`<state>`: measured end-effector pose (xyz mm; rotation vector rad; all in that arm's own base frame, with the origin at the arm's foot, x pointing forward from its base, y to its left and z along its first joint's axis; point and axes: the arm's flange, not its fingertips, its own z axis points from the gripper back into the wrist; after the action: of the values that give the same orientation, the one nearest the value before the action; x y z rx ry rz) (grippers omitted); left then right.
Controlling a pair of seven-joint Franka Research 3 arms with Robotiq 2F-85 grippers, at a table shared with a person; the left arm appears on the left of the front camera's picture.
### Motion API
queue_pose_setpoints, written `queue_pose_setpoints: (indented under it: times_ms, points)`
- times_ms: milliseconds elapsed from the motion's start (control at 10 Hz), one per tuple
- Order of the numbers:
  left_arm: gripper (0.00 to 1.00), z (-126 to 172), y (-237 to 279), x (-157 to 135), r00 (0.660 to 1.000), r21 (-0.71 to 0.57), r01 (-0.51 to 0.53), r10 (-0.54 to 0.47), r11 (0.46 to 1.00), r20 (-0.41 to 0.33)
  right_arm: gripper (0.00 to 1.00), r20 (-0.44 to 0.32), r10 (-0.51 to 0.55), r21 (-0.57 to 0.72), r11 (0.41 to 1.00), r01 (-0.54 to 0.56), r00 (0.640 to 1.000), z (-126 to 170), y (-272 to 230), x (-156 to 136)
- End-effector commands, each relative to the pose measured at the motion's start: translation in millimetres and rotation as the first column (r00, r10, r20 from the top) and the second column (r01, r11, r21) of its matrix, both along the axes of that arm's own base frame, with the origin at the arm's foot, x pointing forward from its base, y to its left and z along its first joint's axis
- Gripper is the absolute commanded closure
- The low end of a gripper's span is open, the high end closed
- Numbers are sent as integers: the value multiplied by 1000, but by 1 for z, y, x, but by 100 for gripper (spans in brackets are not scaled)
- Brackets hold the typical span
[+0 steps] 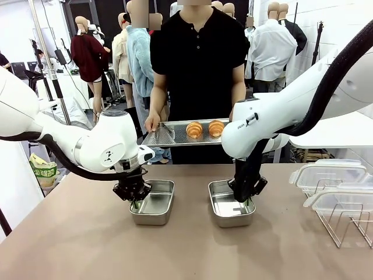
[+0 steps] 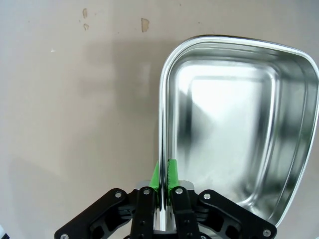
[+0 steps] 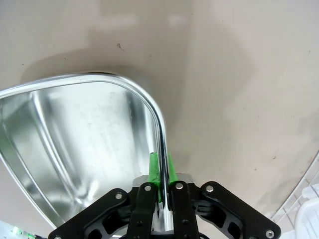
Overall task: Place the bread in airtight containers.
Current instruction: Lift both Airtight Container.
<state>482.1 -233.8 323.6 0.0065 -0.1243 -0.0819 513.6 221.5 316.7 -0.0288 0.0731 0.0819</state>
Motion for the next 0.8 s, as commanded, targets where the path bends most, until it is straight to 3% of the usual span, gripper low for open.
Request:
queue_pose_setpoints:
  times_ms: [0, 200, 400, 700]
  points:
    - [100, 1, 0, 3, 999, 34, -35, 35, 999, 0, 100, 16, -17, -46, 999, 18, 1000, -3, 3, 2]
    - [100, 12, 5, -3, 997, 33, -83, 82, 996, 8, 100, 14, -29, -21, 999, 29, 999, 1, 2, -3]
    - [100, 43, 12, -11, 996, 8, -87, 87, 996, -9, 100, 18, -22, 56, 998, 21, 1000, 38, -8, -23]
    - [100, 88, 19, -20, 997, -58, -83, 83, 995, -11, 100, 87, -14, 110, 994, 4, 996, 95, -21, -47]
